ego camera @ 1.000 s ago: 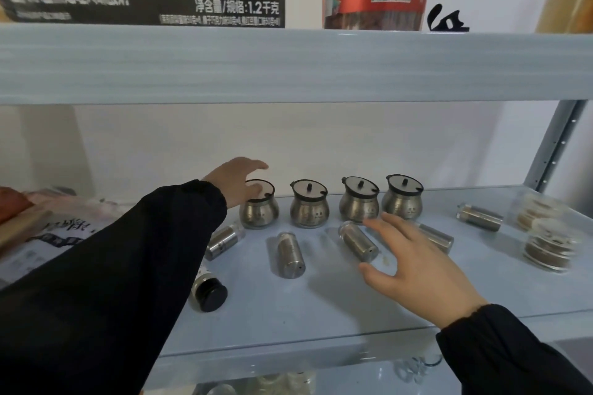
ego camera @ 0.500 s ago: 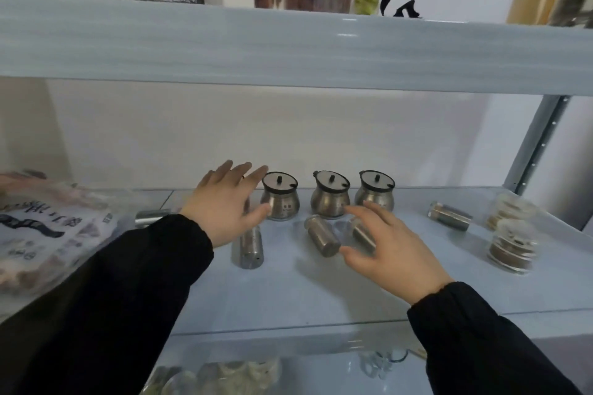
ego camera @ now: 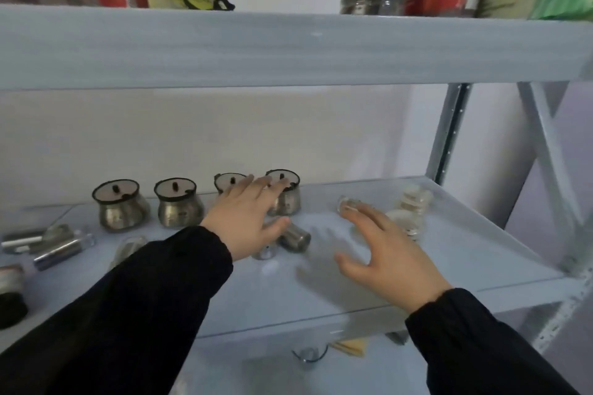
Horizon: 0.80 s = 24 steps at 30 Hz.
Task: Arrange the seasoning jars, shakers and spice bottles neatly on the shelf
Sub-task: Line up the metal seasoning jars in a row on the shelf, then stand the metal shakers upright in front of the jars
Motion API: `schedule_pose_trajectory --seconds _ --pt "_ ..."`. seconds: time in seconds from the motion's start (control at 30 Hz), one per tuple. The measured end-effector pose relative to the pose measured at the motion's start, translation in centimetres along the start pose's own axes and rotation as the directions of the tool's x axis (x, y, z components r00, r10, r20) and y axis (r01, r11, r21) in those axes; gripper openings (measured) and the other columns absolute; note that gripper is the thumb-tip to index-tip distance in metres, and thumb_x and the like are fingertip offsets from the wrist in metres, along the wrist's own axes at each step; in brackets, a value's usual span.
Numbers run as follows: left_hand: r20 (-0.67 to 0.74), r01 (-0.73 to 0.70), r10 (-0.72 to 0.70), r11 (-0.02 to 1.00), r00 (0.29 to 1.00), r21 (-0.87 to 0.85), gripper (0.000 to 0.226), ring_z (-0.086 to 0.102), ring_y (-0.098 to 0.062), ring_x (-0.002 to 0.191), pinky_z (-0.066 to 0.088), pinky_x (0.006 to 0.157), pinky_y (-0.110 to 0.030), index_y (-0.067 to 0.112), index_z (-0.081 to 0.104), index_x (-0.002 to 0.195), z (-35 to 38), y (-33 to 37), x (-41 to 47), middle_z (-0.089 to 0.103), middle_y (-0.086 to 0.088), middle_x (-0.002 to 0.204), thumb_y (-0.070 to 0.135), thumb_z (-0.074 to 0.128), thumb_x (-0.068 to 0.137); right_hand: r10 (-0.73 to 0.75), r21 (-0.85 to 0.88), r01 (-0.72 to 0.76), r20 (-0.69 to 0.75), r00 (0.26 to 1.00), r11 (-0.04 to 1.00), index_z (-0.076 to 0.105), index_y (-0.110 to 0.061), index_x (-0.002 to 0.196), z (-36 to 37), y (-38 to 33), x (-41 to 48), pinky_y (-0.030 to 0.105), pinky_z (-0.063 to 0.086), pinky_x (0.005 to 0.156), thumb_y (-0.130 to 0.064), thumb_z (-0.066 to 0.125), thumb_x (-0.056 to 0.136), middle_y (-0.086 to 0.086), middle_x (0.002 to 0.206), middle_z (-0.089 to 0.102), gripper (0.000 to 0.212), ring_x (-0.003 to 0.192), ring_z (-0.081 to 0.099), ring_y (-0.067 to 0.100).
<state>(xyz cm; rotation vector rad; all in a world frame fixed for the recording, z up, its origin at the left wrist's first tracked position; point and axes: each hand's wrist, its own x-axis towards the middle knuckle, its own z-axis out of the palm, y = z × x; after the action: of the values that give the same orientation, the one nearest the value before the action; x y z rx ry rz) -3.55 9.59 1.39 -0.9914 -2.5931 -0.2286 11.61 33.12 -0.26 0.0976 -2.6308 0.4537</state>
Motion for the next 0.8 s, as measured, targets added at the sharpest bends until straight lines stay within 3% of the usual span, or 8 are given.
schedule_pose_trajectory --seconds 0.13,0.27,0.4,0.6,0.8 --pt "0.046 -0.059 0.06 0.998 0.997 -0.031 0.075 0.018 -0.025 0.145 0.024 0.115 -0.046 0.038 0.012 0.152 2.0 4.8 3.6 0.024 -0.001 0.159 0.069 0.029 0.085 -0.016 -0.012 0.016 -0.02 1.0 1.0 0.036 -0.042 0.14 -1.4 2.2 -2.6 0.0 0.02 0.092 -0.062 0.055 0.077 -0.03 0.145 0.02 0.069 0.128 0.027 -0.011" --pt "0.084 -0.121 0.123 0.992 0.989 -0.037 0.073 0.025 -0.027 0.142 0.026 0.114 -0.042 0.033 0.017 0.152 4.5 8.8 7.5 0.028 -0.004 0.158 0.063 0.037 0.089 -0.016 -0.007 0.016 -0.035 0.999 1.0 0.033 -0.044 0.14 -2.1 3.5 -5.0 0.012 0.029 0.098 -0.064 0.052 0.076 -0.015 0.151 0.028 0.07 0.135 0.03 0.002" --pt "0.13 -0.125 0.122 0.992 0.984 0.013 0.067 0.038 -0.024 0.134 0.041 0.101 -0.044 0.033 0.024 0.147 6.3 10.8 10.7 0.037 0.002 0.152 0.056 0.039 0.086 -0.015 0.022 0.015 -0.028 0.999 1.0 0.034 -0.042 0.14 -3.1 4.7 -6.1 0.024 0.037 0.105 -0.061 0.054 0.076 -0.007 0.152 0.031 0.07 0.14 0.03 0.008" --pt "0.309 -0.107 0.102 0.994 0.945 -0.001 0.067 0.041 -0.021 0.133 0.039 0.106 -0.041 0.035 0.03 0.148 8.0 11.8 13.6 0.038 0.006 0.152 0.018 0.046 0.085 -0.004 -0.004 0.004 -0.058 0.998 1.0 0.038 -0.042 0.137 -4.6 6.5 -6.6 0.012 0.031 0.095 -0.061 0.055 0.076 -0.015 0.147 0.033 0.066 0.133 0.034 0.004" --pt "0.319 -0.132 0.112 0.99 0.941 0.042 0.046 0.054 -0.023 0.106 0.047 0.091 -0.042 0.035 0.053 0.127 8.1 12.1 13.8 0.057 0.001 0.12 0.02 0.052 0.084 0.013 -0.014 -0.013 -0.057 0.998 1.0 0.034 -0.045 0.139 -4.8 7.5 -6.4 0.012 0.026 0.098 -0.063 0.052 0.077 -0.014 0.151 0.029 0.067 0.137 0.03 0.004"
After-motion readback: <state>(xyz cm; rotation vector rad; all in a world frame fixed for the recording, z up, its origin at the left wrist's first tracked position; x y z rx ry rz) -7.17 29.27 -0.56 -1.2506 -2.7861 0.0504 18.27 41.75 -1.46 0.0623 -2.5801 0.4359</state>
